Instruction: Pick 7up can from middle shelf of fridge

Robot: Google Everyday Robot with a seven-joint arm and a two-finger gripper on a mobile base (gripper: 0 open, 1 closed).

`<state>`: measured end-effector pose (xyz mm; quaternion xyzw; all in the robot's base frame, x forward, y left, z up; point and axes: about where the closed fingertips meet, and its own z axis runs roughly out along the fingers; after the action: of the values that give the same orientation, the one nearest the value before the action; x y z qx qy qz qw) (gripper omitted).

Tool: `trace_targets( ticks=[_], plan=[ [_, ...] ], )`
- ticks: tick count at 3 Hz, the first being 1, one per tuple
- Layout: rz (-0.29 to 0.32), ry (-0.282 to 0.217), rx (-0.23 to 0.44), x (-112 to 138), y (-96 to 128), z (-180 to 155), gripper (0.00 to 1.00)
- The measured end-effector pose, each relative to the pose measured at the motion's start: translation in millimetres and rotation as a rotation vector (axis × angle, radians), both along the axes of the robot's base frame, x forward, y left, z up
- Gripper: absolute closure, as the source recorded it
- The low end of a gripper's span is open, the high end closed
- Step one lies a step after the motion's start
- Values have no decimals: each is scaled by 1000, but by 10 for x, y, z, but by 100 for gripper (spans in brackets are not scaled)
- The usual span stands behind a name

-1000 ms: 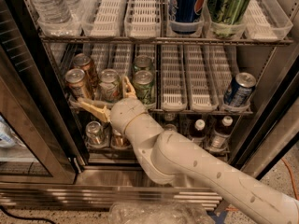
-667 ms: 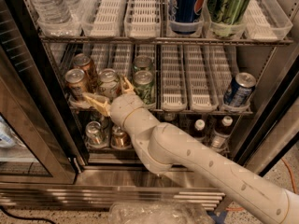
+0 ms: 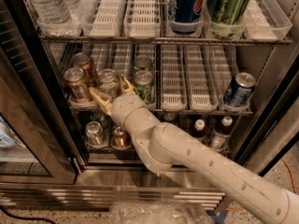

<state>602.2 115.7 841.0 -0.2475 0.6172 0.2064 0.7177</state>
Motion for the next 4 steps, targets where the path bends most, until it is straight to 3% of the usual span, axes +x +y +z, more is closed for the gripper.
trace_targets(
  ticks=[2,3,4],
  plan=[
    [0,0,0,0,0,0,86],
    [0,0,0,-1,0,2,100],
    [34,-22,6,-109,-31,219,100]
  ],
)
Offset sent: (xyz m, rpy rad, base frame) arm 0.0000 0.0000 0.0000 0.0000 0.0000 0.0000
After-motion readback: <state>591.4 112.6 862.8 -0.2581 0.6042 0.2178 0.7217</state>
